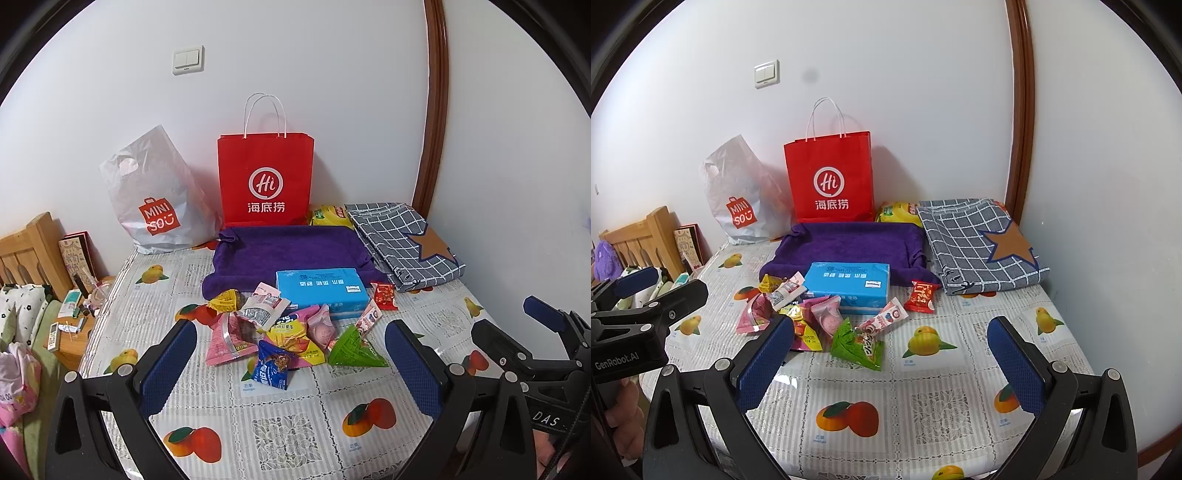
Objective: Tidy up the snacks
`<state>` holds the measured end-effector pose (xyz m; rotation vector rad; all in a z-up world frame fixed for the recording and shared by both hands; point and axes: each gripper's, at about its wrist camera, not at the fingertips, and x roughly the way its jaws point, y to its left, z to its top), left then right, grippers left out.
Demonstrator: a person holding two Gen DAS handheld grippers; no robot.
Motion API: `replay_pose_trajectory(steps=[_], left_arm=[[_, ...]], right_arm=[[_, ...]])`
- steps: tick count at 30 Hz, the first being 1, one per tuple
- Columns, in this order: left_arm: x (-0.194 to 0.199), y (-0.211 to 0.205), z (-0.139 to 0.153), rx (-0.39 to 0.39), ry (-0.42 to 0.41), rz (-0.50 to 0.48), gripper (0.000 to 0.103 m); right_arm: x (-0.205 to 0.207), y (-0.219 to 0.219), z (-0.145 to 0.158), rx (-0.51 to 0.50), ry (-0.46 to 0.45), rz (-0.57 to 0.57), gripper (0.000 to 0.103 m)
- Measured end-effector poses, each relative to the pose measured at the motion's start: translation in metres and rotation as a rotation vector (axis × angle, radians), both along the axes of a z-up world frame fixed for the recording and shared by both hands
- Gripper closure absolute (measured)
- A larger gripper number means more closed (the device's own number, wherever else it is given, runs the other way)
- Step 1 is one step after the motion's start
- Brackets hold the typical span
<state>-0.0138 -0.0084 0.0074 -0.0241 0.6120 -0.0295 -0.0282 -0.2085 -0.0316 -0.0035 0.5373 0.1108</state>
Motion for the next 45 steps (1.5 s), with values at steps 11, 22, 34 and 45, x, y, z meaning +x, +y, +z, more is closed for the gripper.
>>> replay_pose_trajectory(steps=[11,22,34,45], left_arm=[[0.0,0.0,-0.001,-0.002,-0.002,-0.001,0.001],[0.021,0.01,-0.03,-0.003,0.078,0.007,0.001],[0.064,0.026,-0.117,-0.021,0.216,-0.024,0.001],[0.098,0.026,-0.173,-0.012,0.328,-0.062,0.029]], right_arm=[[0.001,0.0,0.002,0.0,-0.002,0.003,0.0],[0.02,-0.001,-0.018,0.02,0.038,0.017,0.0],[0.064,0.003,-0.08,0.02,0.156,0.029,0.002],[0.105,0.001,-0.128,0.059,0.262,0.037,0.01]])
